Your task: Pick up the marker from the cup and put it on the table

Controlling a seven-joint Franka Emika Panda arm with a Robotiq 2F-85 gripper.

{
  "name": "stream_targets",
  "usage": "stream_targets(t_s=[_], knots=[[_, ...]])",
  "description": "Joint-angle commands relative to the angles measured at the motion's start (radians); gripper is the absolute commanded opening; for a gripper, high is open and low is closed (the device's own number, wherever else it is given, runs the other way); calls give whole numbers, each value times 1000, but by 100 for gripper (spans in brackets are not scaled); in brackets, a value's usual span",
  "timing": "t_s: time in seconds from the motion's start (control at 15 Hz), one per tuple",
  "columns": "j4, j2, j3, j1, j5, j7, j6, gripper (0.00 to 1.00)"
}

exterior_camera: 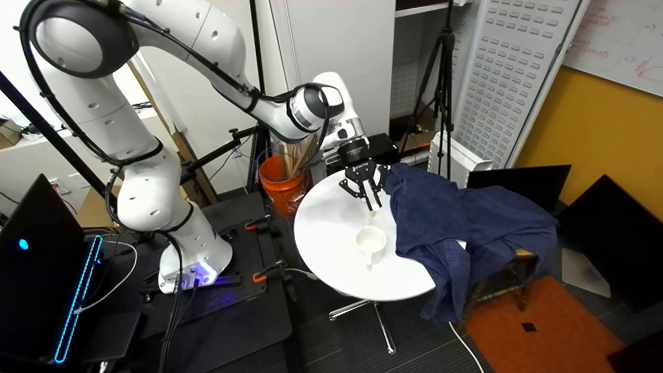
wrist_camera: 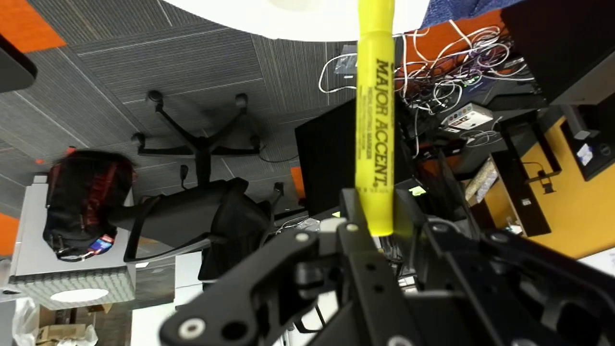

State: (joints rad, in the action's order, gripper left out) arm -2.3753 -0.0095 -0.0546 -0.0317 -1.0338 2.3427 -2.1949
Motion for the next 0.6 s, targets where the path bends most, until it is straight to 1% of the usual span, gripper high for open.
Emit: stream_targets(t_s=[0.0,0.53], knots=[[-11,-23,25,12,-3,22,-31,5],[12,-4,79,48,1,6,-81,5]])
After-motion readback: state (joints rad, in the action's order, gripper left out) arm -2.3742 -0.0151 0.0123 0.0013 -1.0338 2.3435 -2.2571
